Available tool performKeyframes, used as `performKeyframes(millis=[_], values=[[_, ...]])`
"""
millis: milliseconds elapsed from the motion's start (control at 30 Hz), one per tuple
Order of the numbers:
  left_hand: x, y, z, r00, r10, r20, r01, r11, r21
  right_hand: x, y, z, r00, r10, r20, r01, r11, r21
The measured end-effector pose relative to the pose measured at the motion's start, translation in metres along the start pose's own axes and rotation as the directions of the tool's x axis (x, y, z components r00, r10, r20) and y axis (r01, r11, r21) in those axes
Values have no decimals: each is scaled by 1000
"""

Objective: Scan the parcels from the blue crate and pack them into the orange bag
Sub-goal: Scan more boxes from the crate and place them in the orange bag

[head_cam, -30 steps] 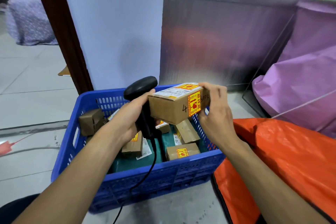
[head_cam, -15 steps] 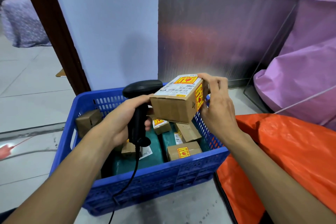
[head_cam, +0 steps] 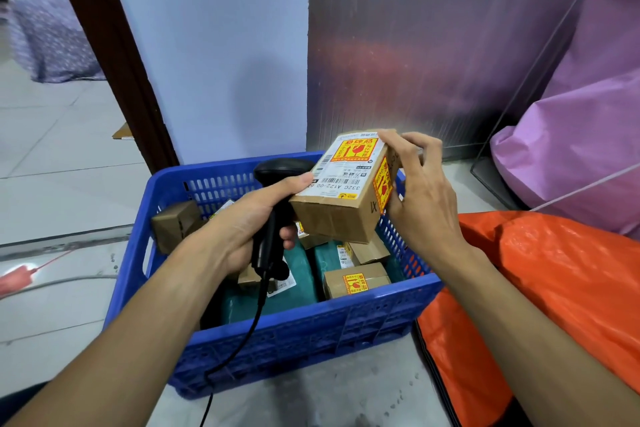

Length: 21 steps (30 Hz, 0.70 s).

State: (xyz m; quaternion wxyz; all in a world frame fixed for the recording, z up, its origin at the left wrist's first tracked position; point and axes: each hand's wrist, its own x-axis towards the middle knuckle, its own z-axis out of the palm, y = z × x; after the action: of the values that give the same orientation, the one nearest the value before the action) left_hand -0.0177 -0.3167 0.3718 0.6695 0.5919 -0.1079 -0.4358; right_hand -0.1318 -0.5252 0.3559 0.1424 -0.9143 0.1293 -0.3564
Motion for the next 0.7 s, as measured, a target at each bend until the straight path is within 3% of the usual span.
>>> performKeyframes(millis=[100, 200, 267, 333, 400, 500, 700], values=[[2, 3, -5, 999, 35, -37, -36, 999, -35, 0, -1, 2, 999, 52, -3, -51, 996, 78], [5, 6, -11, 986, 60, -157, -71, 996, -62, 0, -2, 6, 973, 223, 62, -231, 957, 175], [7, 6, -15, 968, 99, -230, -116, 991, -61, 2, -2, 8, 879, 428, 209, -476, 797, 371], [7, 6, -17, 943, 128, -306, -161, 983, -83, 8, -4, 9, 707, 556, 438, -705, 496, 507], [5, 6, -17, 915, 151, -373, -203, 973, -105, 9, -5, 11, 635, 543, 549, -769, 383, 512], [4, 7, -18, 895, 190, -404, -259, 958, -123, 6, -11, 13, 632, 451, 630, -774, 334, 538], [9, -4, -5, 921, 218, -322, -272, 954, -130, 0, -34, 16, 551, 266, 791, -830, 82, 551]])
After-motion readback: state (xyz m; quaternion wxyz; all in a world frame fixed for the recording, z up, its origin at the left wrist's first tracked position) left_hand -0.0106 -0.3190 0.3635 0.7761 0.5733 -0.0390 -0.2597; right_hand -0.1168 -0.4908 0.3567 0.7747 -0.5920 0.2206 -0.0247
